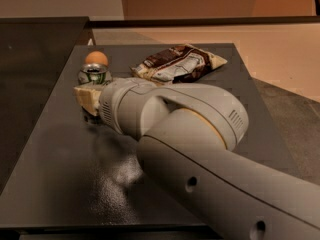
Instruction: Place 7up can upright
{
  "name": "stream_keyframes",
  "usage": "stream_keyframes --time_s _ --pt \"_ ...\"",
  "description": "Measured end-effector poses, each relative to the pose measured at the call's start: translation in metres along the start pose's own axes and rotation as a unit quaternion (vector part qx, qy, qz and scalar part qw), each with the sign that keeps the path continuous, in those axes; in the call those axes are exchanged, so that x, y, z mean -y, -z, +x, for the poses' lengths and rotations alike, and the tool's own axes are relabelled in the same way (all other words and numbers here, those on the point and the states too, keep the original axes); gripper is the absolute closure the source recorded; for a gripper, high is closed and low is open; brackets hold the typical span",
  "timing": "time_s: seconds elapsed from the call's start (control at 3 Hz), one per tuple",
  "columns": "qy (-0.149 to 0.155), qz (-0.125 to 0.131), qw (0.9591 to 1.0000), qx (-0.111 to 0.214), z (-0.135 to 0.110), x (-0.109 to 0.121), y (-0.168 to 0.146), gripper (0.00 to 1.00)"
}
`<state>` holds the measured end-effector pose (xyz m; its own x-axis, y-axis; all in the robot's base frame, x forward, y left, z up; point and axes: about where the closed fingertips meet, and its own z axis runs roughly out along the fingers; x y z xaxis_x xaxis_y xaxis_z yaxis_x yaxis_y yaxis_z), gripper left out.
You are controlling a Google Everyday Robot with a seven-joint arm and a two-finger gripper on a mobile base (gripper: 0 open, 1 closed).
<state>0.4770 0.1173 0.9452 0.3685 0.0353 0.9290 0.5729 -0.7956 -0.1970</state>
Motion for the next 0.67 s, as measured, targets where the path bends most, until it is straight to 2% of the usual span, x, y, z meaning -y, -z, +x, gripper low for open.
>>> stream_keyframes --time_s 0.67 --pt "0.015 -0.011 0.9997 -0.013 -0.0127 -0.0006 0.0104 1.00"
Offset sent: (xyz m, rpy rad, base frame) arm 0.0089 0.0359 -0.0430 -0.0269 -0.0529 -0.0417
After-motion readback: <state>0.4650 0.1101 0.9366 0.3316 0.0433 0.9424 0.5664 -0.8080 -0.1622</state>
